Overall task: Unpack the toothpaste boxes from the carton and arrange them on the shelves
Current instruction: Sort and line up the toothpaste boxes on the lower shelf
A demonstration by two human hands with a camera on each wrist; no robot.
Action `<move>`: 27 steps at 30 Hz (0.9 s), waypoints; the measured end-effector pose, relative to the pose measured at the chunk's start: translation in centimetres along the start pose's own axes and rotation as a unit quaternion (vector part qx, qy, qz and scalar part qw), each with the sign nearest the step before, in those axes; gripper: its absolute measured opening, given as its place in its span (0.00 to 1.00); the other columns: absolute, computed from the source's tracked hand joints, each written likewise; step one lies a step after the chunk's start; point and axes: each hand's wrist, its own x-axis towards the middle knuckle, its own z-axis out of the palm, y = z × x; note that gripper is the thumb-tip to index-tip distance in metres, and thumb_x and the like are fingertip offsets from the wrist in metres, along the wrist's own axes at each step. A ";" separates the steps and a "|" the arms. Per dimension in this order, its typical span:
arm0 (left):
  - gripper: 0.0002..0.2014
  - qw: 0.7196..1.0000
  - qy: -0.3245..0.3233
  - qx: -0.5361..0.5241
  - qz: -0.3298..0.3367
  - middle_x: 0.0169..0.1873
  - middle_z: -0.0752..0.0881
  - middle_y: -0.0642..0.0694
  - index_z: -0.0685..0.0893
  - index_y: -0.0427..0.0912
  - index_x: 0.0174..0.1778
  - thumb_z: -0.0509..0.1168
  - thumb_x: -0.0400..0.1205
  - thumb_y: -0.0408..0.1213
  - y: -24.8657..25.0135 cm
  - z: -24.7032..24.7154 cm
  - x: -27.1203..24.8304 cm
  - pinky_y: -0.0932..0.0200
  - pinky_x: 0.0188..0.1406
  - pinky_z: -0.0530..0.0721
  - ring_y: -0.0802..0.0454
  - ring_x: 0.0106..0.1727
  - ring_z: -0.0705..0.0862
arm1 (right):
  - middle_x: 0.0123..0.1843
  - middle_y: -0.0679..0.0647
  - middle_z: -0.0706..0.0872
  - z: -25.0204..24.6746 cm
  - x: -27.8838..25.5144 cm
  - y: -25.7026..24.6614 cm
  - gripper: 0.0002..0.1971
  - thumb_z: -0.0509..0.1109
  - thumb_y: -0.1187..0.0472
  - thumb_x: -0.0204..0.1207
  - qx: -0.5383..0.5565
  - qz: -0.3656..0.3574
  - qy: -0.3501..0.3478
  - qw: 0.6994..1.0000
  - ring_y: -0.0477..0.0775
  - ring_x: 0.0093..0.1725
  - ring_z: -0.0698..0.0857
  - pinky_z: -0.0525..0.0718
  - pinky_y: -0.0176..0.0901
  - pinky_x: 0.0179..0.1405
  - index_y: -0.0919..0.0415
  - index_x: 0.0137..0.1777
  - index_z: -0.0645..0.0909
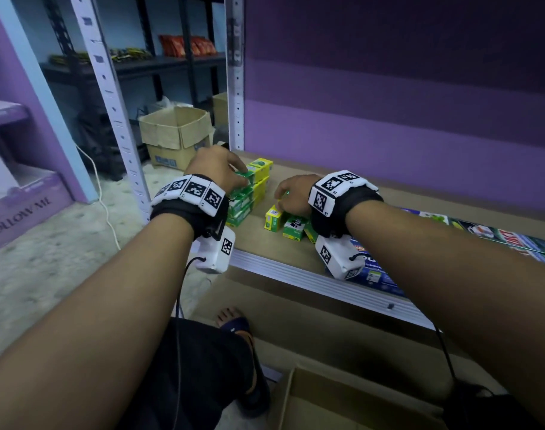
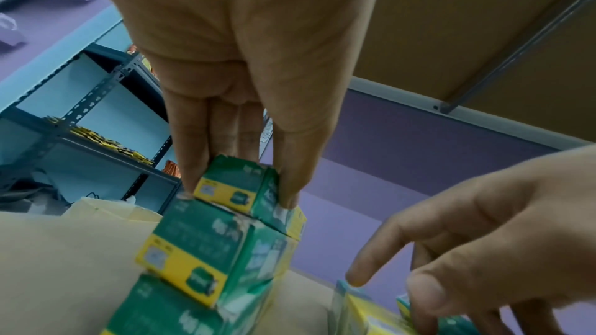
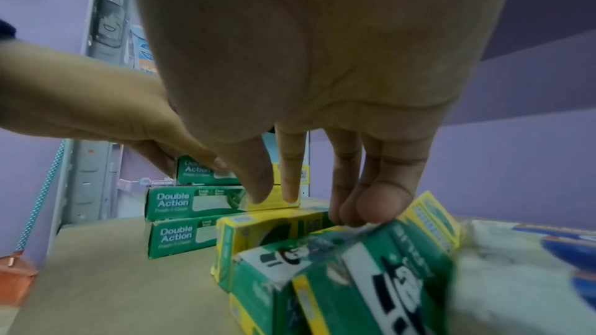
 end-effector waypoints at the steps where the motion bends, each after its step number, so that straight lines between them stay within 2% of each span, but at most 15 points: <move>1: 0.13 1.000 0.002 -0.007 -0.007 0.50 0.91 0.49 0.92 0.55 0.50 0.80 0.70 0.45 -0.2 0.0 0.1 0.63 0.50 0.82 0.51 0.48 0.87 | 0.67 0.56 0.85 0.1 0.3 -0.3 0.18 0.66 0.49 0.79 0.000 0.001 -0.006 1.000 0.62 0.65 0.83 0.82 0.50 0.64 0.54 0.66 0.83; 5: 0.13 0.999 0.014 -0.031 -0.031 0.51 0.91 0.49 0.92 0.54 0.51 0.79 0.71 0.47 -1.5 -0.2 0.3 0.59 0.52 0.84 0.50 0.49 0.88 | 0.66 0.57 0.86 0.3 1.3 -1.2 0.19 0.67 0.50 0.78 -0.013 0.006 -0.020 1.000 0.62 0.66 0.84 0.84 0.54 0.66 0.57 0.65 0.84; 8: 0.13 0.996 0.030 -0.057 -0.056 0.51 0.91 0.48 0.93 0.52 0.52 0.79 0.72 0.45 -2.9 -0.7 0.4 0.55 0.57 0.86 0.50 0.50 0.88 | 0.67 0.59 0.85 0.3 1.6 -1.6 0.19 0.67 0.52 0.80 -0.015 0.016 -0.018 1.000 0.61 0.65 0.84 0.82 0.45 0.59 0.61 0.66 0.84; 9: 0.13 0.996 0.039 -0.055 -0.062 0.51 0.91 0.48 0.93 0.53 0.52 0.79 0.72 0.45 -3.4 -0.8 0.4 0.57 0.56 0.86 0.50 0.50 0.88 | 0.67 0.60 0.85 0.3 1.8 -1.8 0.19 0.66 0.53 0.81 -0.021 0.017 -0.020 0.999 0.61 0.62 0.85 0.82 0.45 0.59 0.63 0.66 0.83; 11: 0.13 0.996 0.039 -0.039 -0.072 0.52 0.91 0.47 0.92 0.53 0.52 0.79 0.72 0.45 -4.2 -0.9 0.3 0.61 0.52 0.83 0.51 0.49 0.87 | 0.62 0.61 0.88 0.2 1.8 -2.0 0.19 0.67 0.50 0.79 -0.014 0.023 -0.011 1.000 0.60 0.48 0.86 0.85 0.49 0.58 0.63 0.61 0.85; 12: 0.13 0.996 0.031 -0.033 -0.078 0.53 0.91 0.47 0.92 0.54 0.52 0.79 0.72 0.45 -4.6 -0.8 0.2 0.61 0.52 0.82 0.50 0.50 0.86 | 0.58 0.61 0.89 0.2 1.9 -2.2 0.18 0.67 0.50 0.77 0.003 0.026 -0.008 1.000 0.60 0.44 0.85 0.86 0.50 0.57 0.62 0.58 0.86; 13: 0.13 0.996 0.019 -0.031 -0.086 0.54 0.90 0.47 0.92 0.54 0.52 0.79 0.72 0.45 -4.9 -0.8 0.2 0.60 0.54 0.82 0.49 0.52 0.87 | 0.57 0.60 0.89 0.4 2.1 -2.3 0.17 0.68 0.50 0.77 0.022 0.025 -0.007 0.999 0.61 0.46 0.87 0.87 0.50 0.57 0.62 0.58 0.86; 15: 0.12 0.994 -0.003 -0.031 -0.104 0.55 0.90 0.46 0.92 0.54 0.52 0.78 0.73 0.45 -5.4 -0.6 0.0 0.58 0.58 0.83 0.47 0.54 0.87 | 0.61 0.60 0.88 1.0 2.2 -2.4 0.17 0.71 0.55 0.78 0.107 0.026 -0.009 0.994 0.62 0.58 0.88 0.87 0.50 0.59 0.62 0.63 0.85; 17: 0.12 0.993 -0.012 -0.027 -0.115 0.57 0.89 0.46 0.92 0.53 0.51 0.78 0.73 0.45 -5.8 -0.4 -0.1 0.57 0.59 0.83 0.47 0.56 0.86 | 0.63 0.60 0.87 1.3 2.3 -2.7 0.18 0.72 0.58 0.77 0.188 0.027 -0.009 0.982 0.62 0.61 0.87 0.87 0.52 0.60 0.61 0.66 0.84; 18: 0.12 0.993 -0.012 -0.027 -0.117 0.58 0.89 0.46 0.93 0.53 0.52 0.79 0.73 0.44 -5.9 -0.3 -0.1 0.58 0.57 0.82 0.47 0.56 0.86 | 0.62 0.60 0.87 1.3 2.4 -2.8 0.16 0.73 0.59 0.77 0.215 0.027 -0.011 0.976 0.61 0.59 0.88 0.88 0.52 0.57 0.60 0.64 0.84; 20: 0.12 0.992 -0.011 -0.031 -0.121 0.58 0.88 0.47 0.93 0.53 0.52 0.79 0.72 0.45 -6.2 -0.1 -0.3 0.60 0.53 0.80 0.48 0.56 0.85 | 0.55 0.60 0.88 1.3 2.7 -3.2 0.13 0.75 0.61 0.75 0.269 0.038 -0.022 0.962 0.58 0.48 0.91 0.92 0.50 0.44 0.59 0.58 0.82; 21: 0.13 0.992 -0.013 -0.033 -0.123 0.58 0.88 0.47 0.92 0.53 0.52 0.79 0.72 0.45 -6.4 0.0 -0.3 0.60 0.52 0.80 0.48 0.55 0.85 | 0.53 0.60 0.87 1.4 2.9 -3.5 0.15 0.77 0.62 0.74 0.294 0.049 -0.029 0.954 0.58 0.43 0.91 0.92 0.49 0.37 0.60 0.57 0.79; 22: 0.13 0.992 -0.016 -0.033 -0.123 0.57 0.89 0.47 0.92 0.54 0.52 0.79 0.72 0.45 -6.5 0.0 -0.4 0.60 0.52 0.81 0.48 0.55 0.86 | 0.52 0.61 0.87 1.4 3.0 -3.9 0.19 0.79 0.63 0.72 0.313 0.061 -0.037 0.947 0.60 0.40 0.92 0.92 0.52 0.36 0.62 0.59 0.76; 24: 0.14 0.992 -0.026 -0.032 -0.122 0.56 0.89 0.47 0.92 0.53 0.53 0.79 0.72 0.46 -6.7 0.2 -0.4 0.60 0.53 0.82 0.49 0.55 0.86 | 0.52 0.65 0.87 1.7 3.0 -4.4 0.28 0.81 0.62 0.69 0.344 0.089 -0.045 0.934 0.66 0.37 0.92 0.92 0.63 0.38 0.63 0.65 0.70; 27: 0.10 0.992 -0.015 -0.039 -0.120 0.53 0.90 0.46 0.92 0.51 0.52 0.76 0.76 0.45 -6.8 0.5 -0.3 0.60 0.51 0.81 0.48 0.54 0.86 | 0.53 0.67 0.84 2.0 3.2 -5.0 0.32 0.79 0.62 0.69 0.375 0.099 -0.022 0.922 0.69 0.36 0.92 0.91 0.67 0.36 0.59 0.68 0.66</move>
